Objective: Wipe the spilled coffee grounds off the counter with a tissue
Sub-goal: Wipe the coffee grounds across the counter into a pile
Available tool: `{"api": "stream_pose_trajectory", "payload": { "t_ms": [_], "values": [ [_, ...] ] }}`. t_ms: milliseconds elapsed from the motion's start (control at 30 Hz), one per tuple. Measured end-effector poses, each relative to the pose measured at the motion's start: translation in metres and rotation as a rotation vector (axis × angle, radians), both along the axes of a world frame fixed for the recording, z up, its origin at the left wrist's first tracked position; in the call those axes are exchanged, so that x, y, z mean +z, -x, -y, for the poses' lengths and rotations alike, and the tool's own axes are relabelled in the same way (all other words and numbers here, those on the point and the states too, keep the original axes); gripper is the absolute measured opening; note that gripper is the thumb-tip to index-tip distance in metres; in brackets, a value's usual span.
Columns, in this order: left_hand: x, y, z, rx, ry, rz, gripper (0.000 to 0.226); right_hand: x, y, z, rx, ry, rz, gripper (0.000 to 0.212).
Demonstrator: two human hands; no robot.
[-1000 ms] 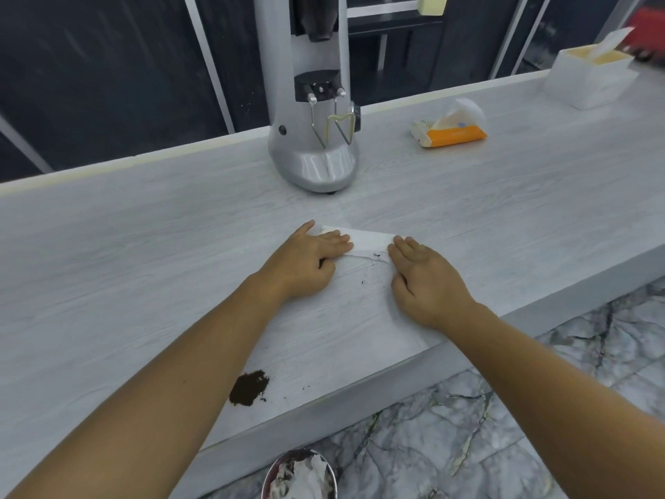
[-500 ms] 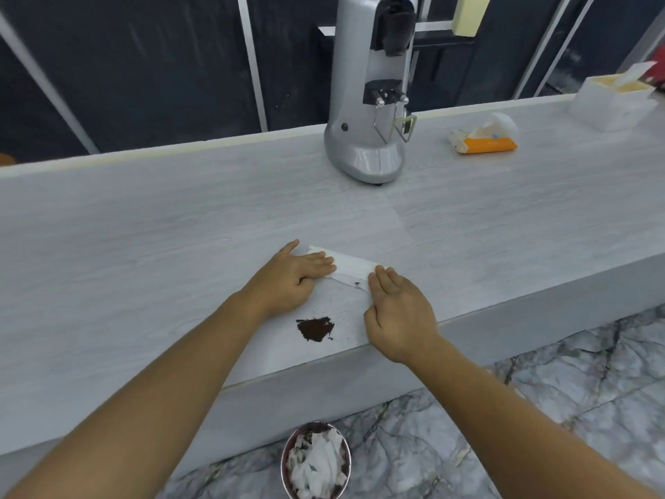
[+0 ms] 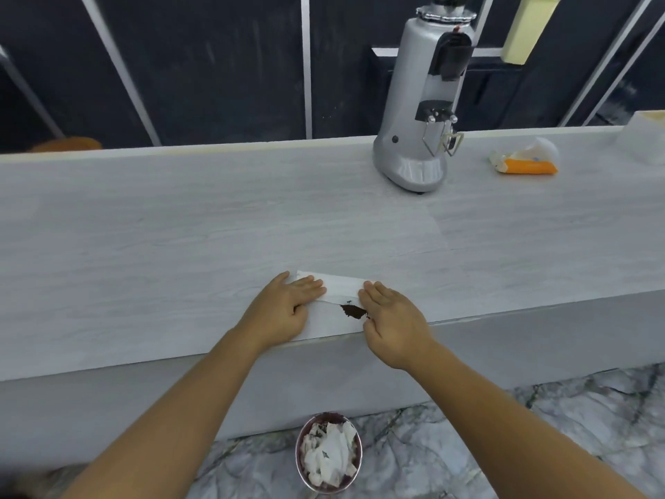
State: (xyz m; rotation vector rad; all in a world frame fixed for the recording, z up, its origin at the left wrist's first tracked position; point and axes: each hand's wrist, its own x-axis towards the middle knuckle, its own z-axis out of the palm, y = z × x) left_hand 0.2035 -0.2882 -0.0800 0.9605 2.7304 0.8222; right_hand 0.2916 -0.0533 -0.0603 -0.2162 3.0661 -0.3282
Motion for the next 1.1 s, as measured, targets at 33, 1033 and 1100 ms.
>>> {"api": "stream_pose_trajectory", "payload": {
  "t_ms": [33,1033,1100],
  "values": [
    [0.001,-0.007,0.000,0.019,0.003,-0.002,0.064,0.000,-0.001,-0.001,0.018,-0.002,0.009,0.078],
    [0.012,0.050,-0.071,0.294,-0.142,-0.173,0.021,0.004,0.141,-0.083,0.266,0.153,-0.289,0.024],
    [0.007,0.049,-0.068,0.290,-0.148,-0.166,0.021,0.001,0.139,-0.083,0.269,0.170,-0.286,0.026]
  ]
}}
